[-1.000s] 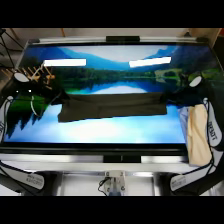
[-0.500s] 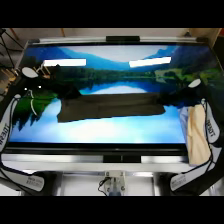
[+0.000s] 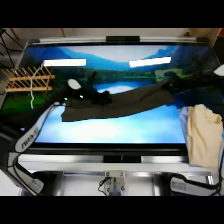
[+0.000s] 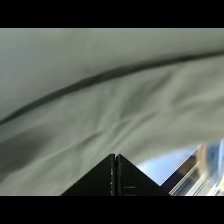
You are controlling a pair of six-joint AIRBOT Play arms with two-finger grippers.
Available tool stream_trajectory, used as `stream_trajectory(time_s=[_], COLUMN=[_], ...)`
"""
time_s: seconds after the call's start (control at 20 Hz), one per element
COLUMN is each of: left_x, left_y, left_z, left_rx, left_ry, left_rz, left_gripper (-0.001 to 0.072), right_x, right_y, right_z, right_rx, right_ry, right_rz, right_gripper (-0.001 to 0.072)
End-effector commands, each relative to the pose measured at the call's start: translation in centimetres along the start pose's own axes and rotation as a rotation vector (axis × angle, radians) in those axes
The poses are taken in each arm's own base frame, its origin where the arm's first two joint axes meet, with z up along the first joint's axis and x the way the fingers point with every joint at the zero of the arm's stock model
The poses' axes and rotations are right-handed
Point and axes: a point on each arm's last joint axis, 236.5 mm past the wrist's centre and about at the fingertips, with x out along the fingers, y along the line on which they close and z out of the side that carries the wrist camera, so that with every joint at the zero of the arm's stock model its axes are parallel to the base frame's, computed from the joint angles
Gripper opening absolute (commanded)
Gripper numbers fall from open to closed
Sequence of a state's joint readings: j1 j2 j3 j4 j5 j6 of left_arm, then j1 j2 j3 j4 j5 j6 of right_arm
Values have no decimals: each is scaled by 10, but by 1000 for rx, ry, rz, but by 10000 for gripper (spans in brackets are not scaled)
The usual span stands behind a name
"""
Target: Fold the shirts.
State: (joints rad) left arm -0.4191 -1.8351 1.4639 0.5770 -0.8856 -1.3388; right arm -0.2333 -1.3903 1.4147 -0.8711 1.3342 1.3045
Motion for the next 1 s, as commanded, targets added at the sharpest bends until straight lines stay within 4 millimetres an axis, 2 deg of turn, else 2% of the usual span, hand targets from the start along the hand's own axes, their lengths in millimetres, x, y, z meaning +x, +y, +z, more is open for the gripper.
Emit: stream_trajectory(time_s=[0.0,0.1,0.25,0.4,0.5,0.6,0.7,0.75,0.8,0.95], left_x=[47,64,93,105,91,60,13,-15,-50,-166], left_y=[-25,-39,-62,-76,-68,-54,-35,-27,-20,-8], left_z=[2,4,-4,-1,11,26,42,50,62,98], left_rx=[-73,-139,-201,-195,-199,-157,-62,-15,28,92], left_ry=[-98,-149,-141,-129,-126,-107,-95,-101,-121,-262], left_rz=[-52,-90,-154,-192,-198,-187,-131,-98,-60,17], left_gripper=[36,35,35,35,32,31,32,32,32,32], right_x=[-51,-67,-85,-87,-87,-87,-76,-65,-51,3], right_y=[47,72,108,114,112,110,111,118,126,171], right_z=[-6,-9,-9,-9,-3,4,12,16,19,17], right_rx=[-16,-16,6,45,60,71,75,68,58,12], right_ry=[-82,-111,-154,-156,-177,-202,-212,-212,-209,-174], right_rz=[24,74,181,204,197,195,200,213,225,300], right_gripper=[74,75,74,74,74,74,74,74,74,74])
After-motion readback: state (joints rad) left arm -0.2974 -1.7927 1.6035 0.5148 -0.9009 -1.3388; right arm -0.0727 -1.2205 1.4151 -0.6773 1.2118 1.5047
